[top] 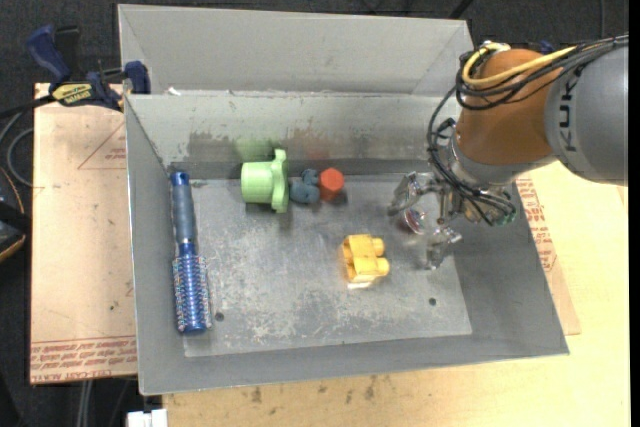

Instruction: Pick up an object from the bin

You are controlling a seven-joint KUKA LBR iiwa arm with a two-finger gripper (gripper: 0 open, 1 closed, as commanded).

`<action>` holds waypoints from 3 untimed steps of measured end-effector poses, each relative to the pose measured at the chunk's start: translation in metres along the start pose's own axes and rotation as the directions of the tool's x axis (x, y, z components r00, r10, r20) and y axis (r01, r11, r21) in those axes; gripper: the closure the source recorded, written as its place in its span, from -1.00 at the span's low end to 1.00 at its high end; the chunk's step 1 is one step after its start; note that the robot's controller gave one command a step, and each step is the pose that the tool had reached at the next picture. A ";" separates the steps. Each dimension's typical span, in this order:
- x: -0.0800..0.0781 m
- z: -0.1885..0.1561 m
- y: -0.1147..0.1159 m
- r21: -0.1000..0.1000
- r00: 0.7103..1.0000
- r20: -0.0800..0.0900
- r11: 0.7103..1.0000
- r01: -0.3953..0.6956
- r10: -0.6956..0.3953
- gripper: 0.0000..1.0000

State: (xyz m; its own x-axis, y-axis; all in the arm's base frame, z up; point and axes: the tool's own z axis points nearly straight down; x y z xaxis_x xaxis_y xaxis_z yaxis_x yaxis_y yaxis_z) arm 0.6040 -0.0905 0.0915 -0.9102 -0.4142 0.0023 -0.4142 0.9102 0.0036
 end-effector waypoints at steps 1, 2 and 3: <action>-0.011 0.015 0.091 0.013 1.000 0.016 1.000 -0.017 0.016 -1.00; -0.012 0.013 0.089 0.012 1.000 0.022 1.000 -0.021 0.021 1.00; -0.006 -0.089 0.082 0.007 0.999 0.014 0.999 -0.053 0.053 1.00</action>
Offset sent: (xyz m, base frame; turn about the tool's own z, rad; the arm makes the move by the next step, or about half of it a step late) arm -0.0331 0.0866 -0.0215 0.0206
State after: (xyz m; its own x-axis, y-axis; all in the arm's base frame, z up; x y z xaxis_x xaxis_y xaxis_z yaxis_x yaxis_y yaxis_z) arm 0.5762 -0.0134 0.1804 -0.9308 -0.3654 -0.0112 -0.3654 0.9308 -0.0038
